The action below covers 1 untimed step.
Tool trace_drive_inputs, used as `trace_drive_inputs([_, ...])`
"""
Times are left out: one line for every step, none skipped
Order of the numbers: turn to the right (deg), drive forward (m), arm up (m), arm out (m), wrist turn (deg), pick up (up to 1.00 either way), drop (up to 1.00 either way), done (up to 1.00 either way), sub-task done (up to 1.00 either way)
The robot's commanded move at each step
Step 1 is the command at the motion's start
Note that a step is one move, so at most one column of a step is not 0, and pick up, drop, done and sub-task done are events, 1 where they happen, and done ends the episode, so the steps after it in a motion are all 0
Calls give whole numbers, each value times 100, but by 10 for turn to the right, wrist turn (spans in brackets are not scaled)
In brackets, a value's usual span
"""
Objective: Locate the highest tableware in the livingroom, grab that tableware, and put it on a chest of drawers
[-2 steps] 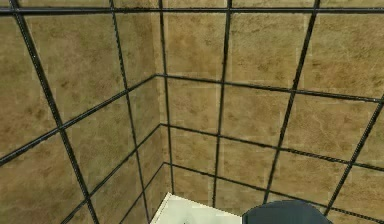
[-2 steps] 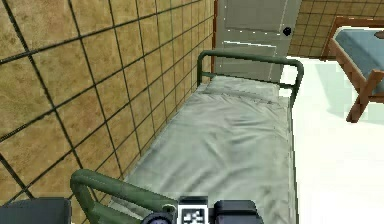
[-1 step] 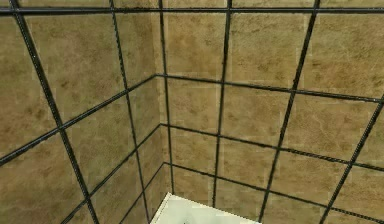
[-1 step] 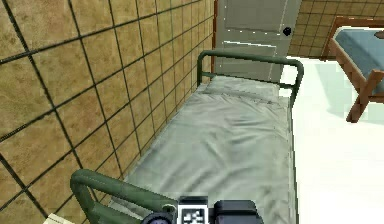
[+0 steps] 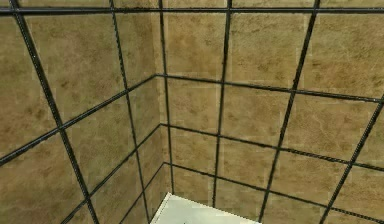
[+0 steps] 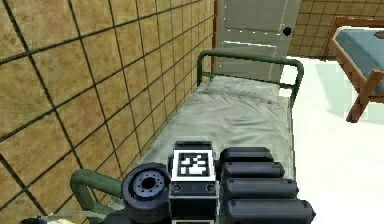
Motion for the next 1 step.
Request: trace_drive_inputs([0, 0, 0, 0, 0, 0, 0, 100, 0])
